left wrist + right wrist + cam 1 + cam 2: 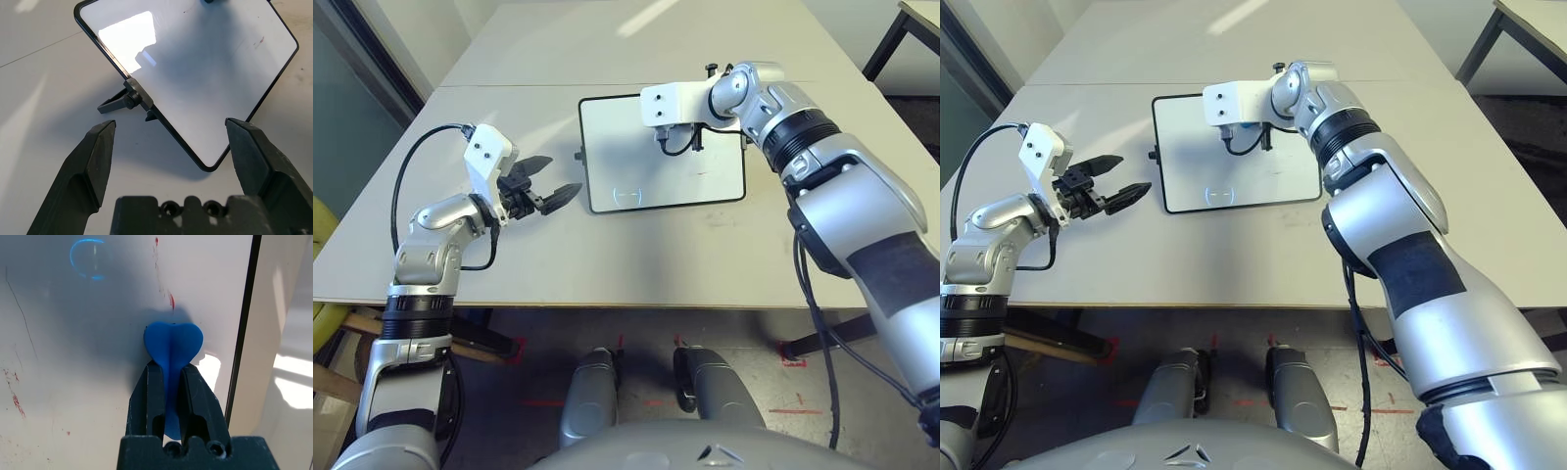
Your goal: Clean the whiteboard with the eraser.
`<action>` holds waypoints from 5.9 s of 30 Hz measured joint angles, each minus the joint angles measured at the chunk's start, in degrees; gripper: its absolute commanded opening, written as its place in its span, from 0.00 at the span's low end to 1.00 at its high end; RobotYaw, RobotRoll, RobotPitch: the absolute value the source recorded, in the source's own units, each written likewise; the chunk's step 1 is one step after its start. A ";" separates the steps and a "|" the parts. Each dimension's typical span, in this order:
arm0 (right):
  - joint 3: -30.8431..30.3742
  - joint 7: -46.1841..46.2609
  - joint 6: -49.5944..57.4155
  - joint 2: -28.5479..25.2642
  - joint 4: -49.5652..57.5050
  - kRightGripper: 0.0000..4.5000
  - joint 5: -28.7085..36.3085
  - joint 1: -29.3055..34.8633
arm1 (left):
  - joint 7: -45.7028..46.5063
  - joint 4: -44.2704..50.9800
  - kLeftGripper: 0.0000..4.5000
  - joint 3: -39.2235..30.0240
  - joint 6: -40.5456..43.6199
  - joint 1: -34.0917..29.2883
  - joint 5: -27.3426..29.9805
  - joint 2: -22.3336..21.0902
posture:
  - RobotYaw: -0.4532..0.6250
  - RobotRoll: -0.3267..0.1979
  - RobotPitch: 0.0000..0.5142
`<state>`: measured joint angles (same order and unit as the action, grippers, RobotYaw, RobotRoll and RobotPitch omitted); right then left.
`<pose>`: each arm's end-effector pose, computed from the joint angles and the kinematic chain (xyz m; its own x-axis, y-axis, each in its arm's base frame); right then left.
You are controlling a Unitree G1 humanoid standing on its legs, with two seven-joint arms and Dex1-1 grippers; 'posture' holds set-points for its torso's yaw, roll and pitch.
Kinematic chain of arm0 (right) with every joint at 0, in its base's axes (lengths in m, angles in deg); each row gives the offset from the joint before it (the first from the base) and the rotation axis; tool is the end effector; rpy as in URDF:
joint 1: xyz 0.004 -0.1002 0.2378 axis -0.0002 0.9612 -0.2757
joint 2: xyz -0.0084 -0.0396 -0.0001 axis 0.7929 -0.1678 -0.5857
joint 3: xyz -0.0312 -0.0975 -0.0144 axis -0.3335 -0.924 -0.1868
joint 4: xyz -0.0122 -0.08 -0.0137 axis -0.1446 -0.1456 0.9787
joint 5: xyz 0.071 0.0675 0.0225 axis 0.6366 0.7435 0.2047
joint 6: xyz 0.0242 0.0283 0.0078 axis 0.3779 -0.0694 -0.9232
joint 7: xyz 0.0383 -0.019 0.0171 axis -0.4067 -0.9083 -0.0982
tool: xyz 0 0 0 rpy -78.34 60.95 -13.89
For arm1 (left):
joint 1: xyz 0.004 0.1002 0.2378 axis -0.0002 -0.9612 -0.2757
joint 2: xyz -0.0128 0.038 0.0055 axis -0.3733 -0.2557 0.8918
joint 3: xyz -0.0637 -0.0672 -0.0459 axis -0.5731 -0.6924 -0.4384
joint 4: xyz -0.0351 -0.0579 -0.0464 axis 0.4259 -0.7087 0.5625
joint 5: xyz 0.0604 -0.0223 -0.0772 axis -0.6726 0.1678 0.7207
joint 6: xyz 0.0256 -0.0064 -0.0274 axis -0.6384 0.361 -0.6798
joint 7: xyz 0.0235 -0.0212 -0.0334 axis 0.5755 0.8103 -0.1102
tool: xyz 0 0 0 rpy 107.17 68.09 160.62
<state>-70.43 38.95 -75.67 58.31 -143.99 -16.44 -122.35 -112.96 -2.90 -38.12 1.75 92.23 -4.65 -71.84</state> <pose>0.3833 -0.1025 0.2558 0.7324 0.3076 -0.6074 -0.6300 -0.0319 -0.7759 0.2692 0.2667 0.1601 0.7495 -0.6465 -0.1428 0.6620 0.7303 0.1687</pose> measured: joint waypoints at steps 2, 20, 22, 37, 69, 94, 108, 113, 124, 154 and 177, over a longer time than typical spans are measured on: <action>-0.25 -0.17 0.00 -0.63 0.00 0.04 -0.02 0.17 | -0.03 -0.12 1.00 0.16 -0.04 0.12 -0.01 0.00 | 0.42 0.62 0.19; 1.69 -1.15 2.49 0.20 -0.24 0.04 1.57 -0.11 | -0.56 -2.07 1.00 0.90 -0.88 1.32 -0.04 0.00 | 0.44 0.62 0.18; 2.03 -1.32 2.78 0.56 -0.29 0.04 1.74 -0.29 | -0.56 -2.07 1.00 0.90 -0.90 1.32 -0.04 0.00 | 0.44 0.62 0.18; 2.58 -1.54 3.09 4.07 -0.36 0.04 1.99 -0.73 | 0.39 -0.76 1.00 0.75 -0.87 -0.22 0.01 0.00 | 0.49 0.62 0.15; 2.61 1.85 3.02 7.09 -2.50 0.04 1.88 -2.02 | 4.52 6.99 1.00 -1.55 1.07 -6.48 1.23 0.19 | 0.55 0.62 0.14; 0.43 3.23 2.68 1.21 -2.53 0.04 -1.07 -1.42 | 3.00 4.46 1.00 -0.16 1.18 -3.09 1.26 1.01 | 0.49 0.62 0.14; 1.38 4.48 3.57 4.40 -2.54 0.04 0.17 -1.41 | 2.62 4.38 1.00 0.20 0.95 -2.53 1.26 1.08 | 0.52 0.62 0.14; 1.50 5.01 3.61 5.28 -2.55 0.04 0.20 -1.41 | 3.03 4.65 1.00 -0.12 0.99 -3.59 1.26 1.06 | 0.53 0.62 0.14; 1.59 5.49 3.56 6.27 -2.55 0.04 0.22 -1.40 | 3.50 5.33 1.00 -0.20 1.29 -4.61 1.32 0.98 | 0.51 0.62 0.16; 5.00 -6.49 3.24 -3.09 -1.07 0.04 4.74 0.03 | 1.07 -0.08 1.00 1.96 -0.17 1.18 0.35 2.11 | 0.42 0.62 0.16; 10.80 -27.86 33.64 -22.72 7.31 0.03 12.81 11.12 | 0.61 -1.68 1.00 2.06 -1.27 0.84 0.34 3.35 | 0.40 0.62 0.23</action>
<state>-59.63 11.09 -42.03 35.59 -136.67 -3.63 -111.23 -112.35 -4.58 -36.06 0.47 93.07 -4.30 -68.48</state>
